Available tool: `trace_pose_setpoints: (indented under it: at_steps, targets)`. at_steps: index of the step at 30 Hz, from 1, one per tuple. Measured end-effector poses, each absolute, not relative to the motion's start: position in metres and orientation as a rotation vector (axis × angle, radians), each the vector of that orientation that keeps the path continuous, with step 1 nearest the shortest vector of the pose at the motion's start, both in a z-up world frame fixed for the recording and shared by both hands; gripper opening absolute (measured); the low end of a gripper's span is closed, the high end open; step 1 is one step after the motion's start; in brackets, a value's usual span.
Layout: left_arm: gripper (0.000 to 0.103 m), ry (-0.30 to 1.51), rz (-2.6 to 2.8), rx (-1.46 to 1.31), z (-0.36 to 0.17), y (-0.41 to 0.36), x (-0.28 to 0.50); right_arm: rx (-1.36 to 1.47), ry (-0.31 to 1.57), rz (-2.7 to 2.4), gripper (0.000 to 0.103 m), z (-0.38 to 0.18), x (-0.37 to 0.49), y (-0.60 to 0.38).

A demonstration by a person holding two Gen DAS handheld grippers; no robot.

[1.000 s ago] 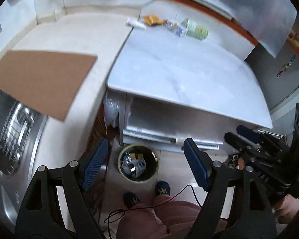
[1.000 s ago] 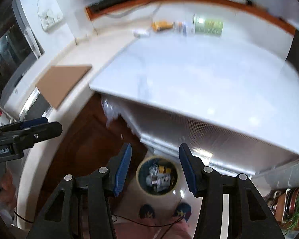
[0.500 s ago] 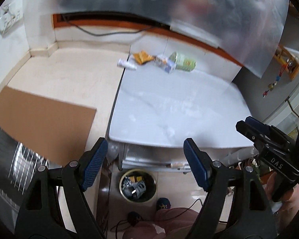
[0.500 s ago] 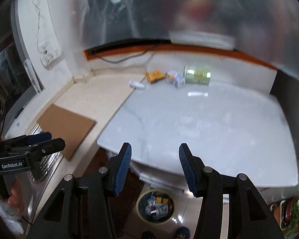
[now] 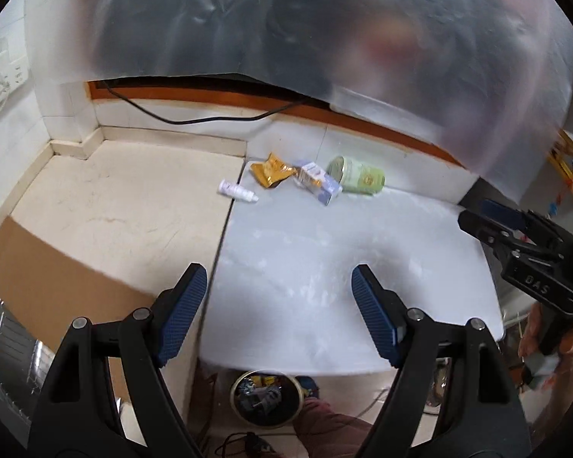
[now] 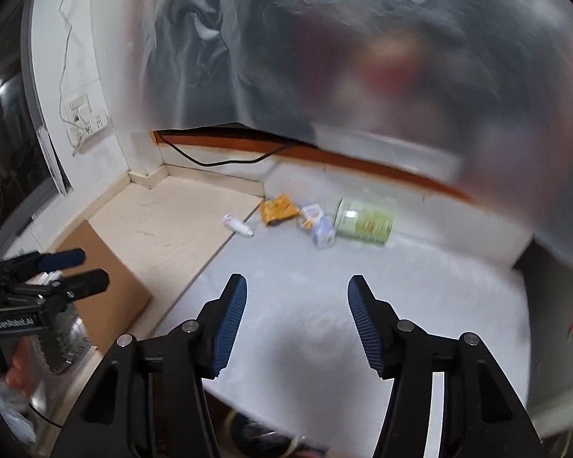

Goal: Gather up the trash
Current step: 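Raise both tools back up toward the remaining trash on the table, then grasp the green milk-tea can with the right gripper while the left grasps the white-blue carton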

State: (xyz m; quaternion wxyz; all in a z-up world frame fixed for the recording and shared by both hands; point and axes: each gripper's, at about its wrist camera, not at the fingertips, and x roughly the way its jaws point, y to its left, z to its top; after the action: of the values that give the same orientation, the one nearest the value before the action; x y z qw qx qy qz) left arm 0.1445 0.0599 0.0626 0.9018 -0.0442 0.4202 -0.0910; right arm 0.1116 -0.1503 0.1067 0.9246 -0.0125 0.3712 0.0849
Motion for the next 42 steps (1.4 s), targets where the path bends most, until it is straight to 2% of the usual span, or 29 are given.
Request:
trace_pose_setpoints:
  at_steps: [5,10,15,21,30,32,35,39,42]
  targets:
    - [0.076,0.919,-0.19,-0.12,0.054,0.024,0.217,-0.142,0.778,0.245,0.062,0.105,0.194,-0.177]
    - [0.075,1.004,-0.189,-0.106,0.02,-0.022,0.289,-0.207,0.812,0.299,0.062,0.079,0.271,-0.206]
    - [0.064,1.125,-0.185,-0.127,-0.036,-0.051,0.347,-0.297,0.838,0.344,0.062,0.028,0.336,-0.224]
    - [0.062,1.206,-0.147,-0.191,-0.089,-0.059,0.387,-0.36,0.88,0.404,0.062,-0.033,0.386,-0.23]
    - [0.062,1.227,-0.097,-0.264,-0.116,-0.044,0.409,-0.514,0.897,0.419,0.062,-0.094,0.411,-0.219]
    - [0.062,1.227,-0.093,-0.27,-0.117,-0.044,0.412,-0.544,0.883,0.425,0.071,-0.1,0.413,-0.217]
    - [0.062,1.23,-0.09,-0.287,-0.118,-0.043,0.415,-0.57,0.883,0.443,0.077,-0.109,0.419,-0.212]
    - [0.062,1.24,-0.088,-0.306,-0.126,-0.05,0.426,-0.634,0.871,0.457,0.082,-0.124,0.422,-0.209]
    - [0.062,1.248,-0.085,-0.321,-0.131,-0.056,0.432,-0.673,0.85,0.445,0.077,-0.131,0.421,-0.209]
